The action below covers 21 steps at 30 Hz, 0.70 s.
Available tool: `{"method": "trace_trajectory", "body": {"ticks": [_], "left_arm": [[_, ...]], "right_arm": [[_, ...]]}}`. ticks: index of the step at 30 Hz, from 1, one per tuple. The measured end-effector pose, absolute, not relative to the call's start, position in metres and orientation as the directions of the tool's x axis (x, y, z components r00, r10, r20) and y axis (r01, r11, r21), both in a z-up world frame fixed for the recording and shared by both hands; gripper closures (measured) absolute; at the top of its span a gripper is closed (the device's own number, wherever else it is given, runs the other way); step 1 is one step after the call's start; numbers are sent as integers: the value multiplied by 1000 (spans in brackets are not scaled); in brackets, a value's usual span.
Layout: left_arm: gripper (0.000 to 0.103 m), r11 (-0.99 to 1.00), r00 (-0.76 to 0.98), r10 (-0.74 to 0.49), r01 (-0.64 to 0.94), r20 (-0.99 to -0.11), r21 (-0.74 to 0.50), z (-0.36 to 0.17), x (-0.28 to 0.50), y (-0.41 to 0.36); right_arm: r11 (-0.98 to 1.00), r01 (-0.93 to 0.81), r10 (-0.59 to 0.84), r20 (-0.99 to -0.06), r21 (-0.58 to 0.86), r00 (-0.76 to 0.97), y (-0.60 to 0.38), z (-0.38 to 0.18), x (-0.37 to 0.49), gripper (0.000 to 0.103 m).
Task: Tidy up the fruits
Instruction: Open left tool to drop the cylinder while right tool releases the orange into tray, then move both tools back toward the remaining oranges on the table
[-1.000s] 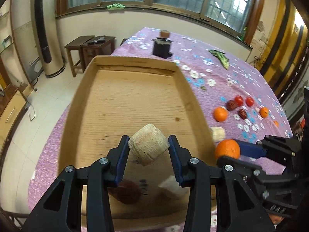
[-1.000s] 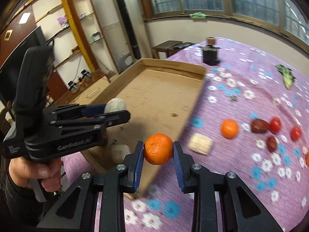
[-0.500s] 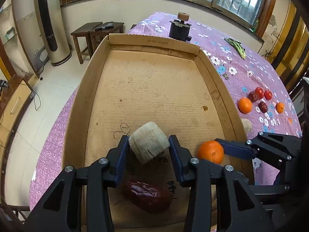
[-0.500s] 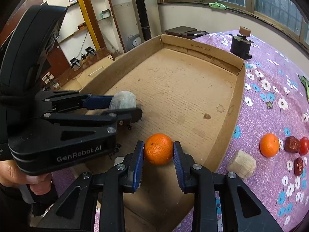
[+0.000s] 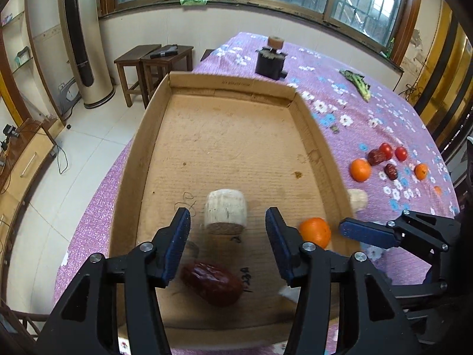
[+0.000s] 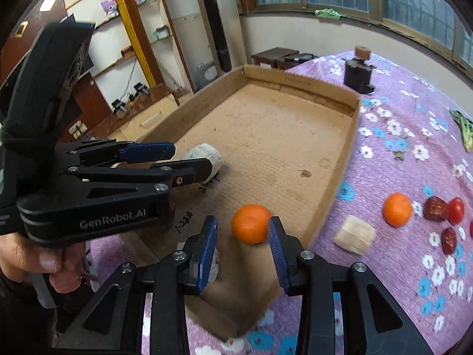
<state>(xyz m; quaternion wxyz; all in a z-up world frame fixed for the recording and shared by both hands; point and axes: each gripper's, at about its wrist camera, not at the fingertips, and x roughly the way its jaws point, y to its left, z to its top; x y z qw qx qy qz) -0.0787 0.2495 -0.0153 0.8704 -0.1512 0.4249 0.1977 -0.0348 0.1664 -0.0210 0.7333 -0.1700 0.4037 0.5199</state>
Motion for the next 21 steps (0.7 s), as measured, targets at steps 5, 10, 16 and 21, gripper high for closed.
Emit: {"method": "trace_trajectory", "body": {"ticks": [5,10,16,21], "left_arm": [[49,892,591,202,-441,-781,-103,-2,-78,230],[48,913,611,172,-393,-773,-107,5,-68,206],[49,938,623,130,-329,-771,-108,8,-55,174],[49,954,631,92,-278,-770,-114,10,-45,150]], "right_arm": [[437,-879,656,-736,189,167,128,-6,-32,66],[503,-842,647,-731,197,215,83,-4,-23,66],[588,-785,614,-739,194,277,31,-6,-8,66],[637,-747,595,-738,190,319,-3,-4,1,66]]}}
